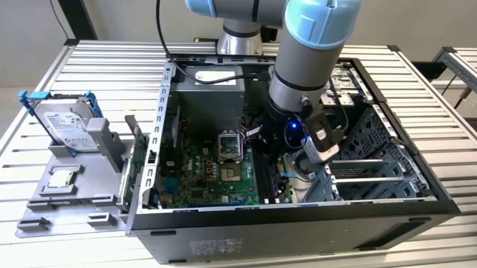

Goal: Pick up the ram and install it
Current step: 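Insert the ram into the slot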

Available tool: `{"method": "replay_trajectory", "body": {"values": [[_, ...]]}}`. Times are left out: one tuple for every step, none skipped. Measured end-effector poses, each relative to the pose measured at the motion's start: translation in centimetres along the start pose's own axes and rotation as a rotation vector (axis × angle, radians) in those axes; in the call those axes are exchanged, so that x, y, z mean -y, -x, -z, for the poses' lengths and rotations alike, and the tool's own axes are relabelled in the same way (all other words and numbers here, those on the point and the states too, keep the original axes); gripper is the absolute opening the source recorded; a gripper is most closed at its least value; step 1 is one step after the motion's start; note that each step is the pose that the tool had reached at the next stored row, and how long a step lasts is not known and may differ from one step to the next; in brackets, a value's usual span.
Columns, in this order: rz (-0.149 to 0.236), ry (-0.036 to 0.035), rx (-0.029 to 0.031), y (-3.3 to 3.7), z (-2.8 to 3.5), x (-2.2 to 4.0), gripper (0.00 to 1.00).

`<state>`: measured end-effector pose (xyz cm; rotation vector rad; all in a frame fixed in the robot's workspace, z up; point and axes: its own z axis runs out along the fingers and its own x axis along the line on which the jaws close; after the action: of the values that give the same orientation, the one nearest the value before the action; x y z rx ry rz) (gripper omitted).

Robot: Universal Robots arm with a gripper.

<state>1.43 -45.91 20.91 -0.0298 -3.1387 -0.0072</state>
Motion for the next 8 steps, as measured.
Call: {"method": "replay_trajectory", "body": {"values": [[0.0, 0.0002, -0.001, 0.0, -0.05, 0.0, 0.0], [0.0, 0.0, -0.0018, 0.0, -0.05, 0.0, 0.0], [0.0, -0.0001, -0.0019, 0.0, -0.05, 0.0, 0.0], [0.0, -0.0001, -0.002, 0.0, -0.05, -0.01, 0.0], [0.0, -0.0001, -0.002, 0.0, -0.05, -0.01, 0.0], [0.0, -0.0001, -0.002, 0.0, -0.05, 0.0, 0.0], [0.0, -0.0001, -0.002, 0.0, -0.05, -0.01, 0.0], [0.0, -0.0001, -0.002, 0.0, -0.06, -0.01, 0.0]]}}
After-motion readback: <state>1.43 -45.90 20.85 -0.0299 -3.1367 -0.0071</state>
